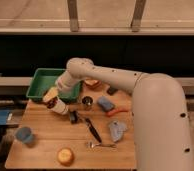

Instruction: Place grapes in paper cup

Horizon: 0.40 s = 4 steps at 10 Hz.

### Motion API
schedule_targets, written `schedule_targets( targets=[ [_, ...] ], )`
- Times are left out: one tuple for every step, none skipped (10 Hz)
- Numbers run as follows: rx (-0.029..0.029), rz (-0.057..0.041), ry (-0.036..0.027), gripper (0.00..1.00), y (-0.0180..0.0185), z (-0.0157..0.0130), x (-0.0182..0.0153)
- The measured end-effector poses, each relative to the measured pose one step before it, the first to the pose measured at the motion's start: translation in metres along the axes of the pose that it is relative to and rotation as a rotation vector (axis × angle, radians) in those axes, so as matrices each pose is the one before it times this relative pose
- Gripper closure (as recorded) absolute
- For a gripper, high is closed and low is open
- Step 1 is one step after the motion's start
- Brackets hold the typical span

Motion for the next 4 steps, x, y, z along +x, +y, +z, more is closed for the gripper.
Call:
schedule_targets(
  targets=[
    [0.02695,-0.01300,0.00071,0.22,0.00149,-0.01166,-0.00768],
    [0.03887,-0.00429,-0.00031,0.22,-0.00257,-0.01390,-0.00502],
    [0.04229,0.00249,-0.00718,0.22,-0.00481,-0.01701,-0.00290],
    [0.03717,0.01208,-0.00944,0.22,-0.00706,-0.01552,0.00179]
  ],
)
